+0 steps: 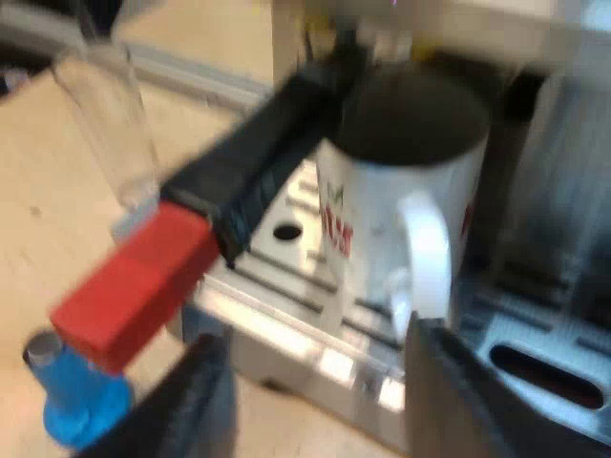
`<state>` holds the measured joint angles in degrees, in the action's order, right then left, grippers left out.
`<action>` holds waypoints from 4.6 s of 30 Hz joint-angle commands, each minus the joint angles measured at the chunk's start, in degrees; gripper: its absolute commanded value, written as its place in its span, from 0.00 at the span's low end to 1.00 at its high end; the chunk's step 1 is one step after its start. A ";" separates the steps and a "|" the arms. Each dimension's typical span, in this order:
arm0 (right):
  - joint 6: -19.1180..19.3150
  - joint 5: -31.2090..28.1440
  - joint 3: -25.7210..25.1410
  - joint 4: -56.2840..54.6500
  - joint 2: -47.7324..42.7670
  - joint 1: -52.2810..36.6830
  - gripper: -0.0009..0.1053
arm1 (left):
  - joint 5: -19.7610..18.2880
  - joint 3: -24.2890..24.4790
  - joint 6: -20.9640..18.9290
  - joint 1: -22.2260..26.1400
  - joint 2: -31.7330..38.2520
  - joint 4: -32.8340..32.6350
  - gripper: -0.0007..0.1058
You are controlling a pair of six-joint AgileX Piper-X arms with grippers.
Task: Place mug into machine
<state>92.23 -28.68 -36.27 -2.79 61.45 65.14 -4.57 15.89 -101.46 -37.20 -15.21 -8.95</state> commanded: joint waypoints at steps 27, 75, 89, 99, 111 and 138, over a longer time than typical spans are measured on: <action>-0.73 -9.09 -10.57 4.80 7.23 2.39 0.01 | 5.13 8.08 0.14 -0.14 21.35 -23.57 0.77; 1.90 -9.66 -24.93 -11.95 10.73 1.76 0.85 | 5.13 8.62 0.14 -0.14 21.35 -23.37 0.77; 4.20 -1.79 -27.61 -31.62 -9.28 -7.42 0.84 | 17.61 26.14 -8.16 -0.14 6.62 -23.74 0.77; 4.35 10.96 -28.24 -49.20 -19.42 -33.83 0.84 | 19.54 34.89 -8.83 3.06 -8.02 -23.74 0.77; 12.41 27.57 -28.01 -56.40 -23.37 -66.86 0.84 | 6.53 35.63 -9.03 26.52 -10.59 -28.73 0.77; 12.42 27.69 -12.95 -62.25 -64.63 -67.63 0.84 | 10.42 36.07 -5.84 37.08 22.58 -61.22 0.77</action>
<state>104.09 -1.17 -49.72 -65.52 -0.49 -2.53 4.86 51.91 -107.40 -0.06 0.94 -68.47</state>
